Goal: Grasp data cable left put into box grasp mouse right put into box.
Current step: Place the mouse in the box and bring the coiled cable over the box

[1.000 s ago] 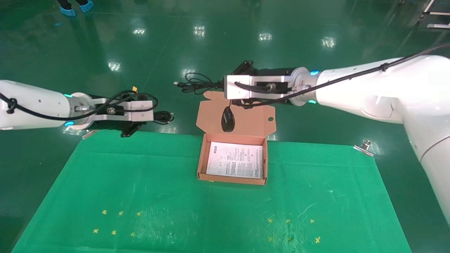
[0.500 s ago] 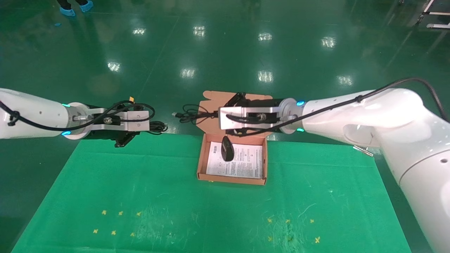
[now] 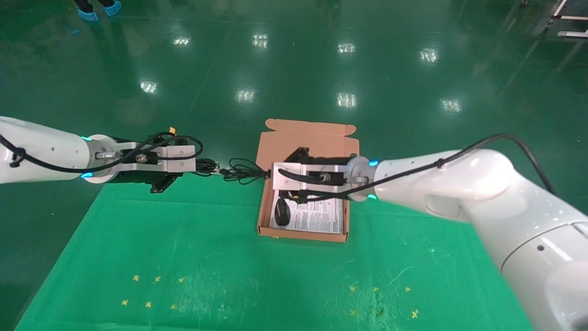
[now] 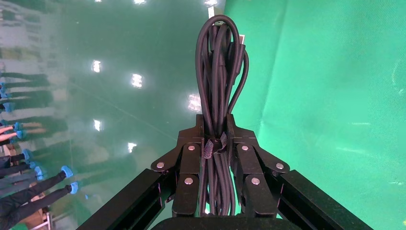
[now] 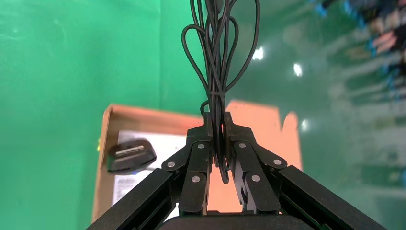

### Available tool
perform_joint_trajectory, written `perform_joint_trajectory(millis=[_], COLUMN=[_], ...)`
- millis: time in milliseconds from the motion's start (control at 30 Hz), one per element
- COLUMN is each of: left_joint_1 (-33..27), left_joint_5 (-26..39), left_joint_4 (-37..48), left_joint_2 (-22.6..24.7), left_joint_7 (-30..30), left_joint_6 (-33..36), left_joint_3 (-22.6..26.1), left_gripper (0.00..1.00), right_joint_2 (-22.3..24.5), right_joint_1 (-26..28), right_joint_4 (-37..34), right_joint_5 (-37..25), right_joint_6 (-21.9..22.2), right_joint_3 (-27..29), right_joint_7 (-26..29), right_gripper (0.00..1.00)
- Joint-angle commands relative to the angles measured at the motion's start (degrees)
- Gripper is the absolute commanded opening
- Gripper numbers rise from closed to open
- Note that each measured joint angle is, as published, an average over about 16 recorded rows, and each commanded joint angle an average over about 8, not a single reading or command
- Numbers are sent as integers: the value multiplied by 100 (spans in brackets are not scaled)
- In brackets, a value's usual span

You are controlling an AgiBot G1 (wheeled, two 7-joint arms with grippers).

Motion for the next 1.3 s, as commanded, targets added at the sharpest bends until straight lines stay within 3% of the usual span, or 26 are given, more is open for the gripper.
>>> perform_joint_trajectory(millis=[33, 400, 667, 700, 1300], left_joint_1=[1, 4, 6, 6, 107], left_joint_5=[2, 6, 7, 7, -121], left_joint_4=[-5, -14, -17, -17, 32], left_joint_2=[-1, -3, -4, -4, 141], left_joint_7=[-5, -12, -13, -12, 114], left_joint_6=[1, 3, 4, 5, -147], left_joint_3=[0, 1, 0, 0, -2], left_gripper=[0, 0, 0, 0, 0], right_joint_2=[4, 11, 14, 15, 250], right_joint_1=[-54, -127, -101, -104, -68], right_joint_4=[-55, -290, -244, -244, 45], right_joint_5=[95, 384, 473, 481, 503], right_joint_6=[109, 376, 416, 419, 459], right_joint_3=[-126, -611, -878, -894, -874], right_joint_7=[164, 721, 791, 793, 824], right_gripper=[0, 1, 96, 100, 100])
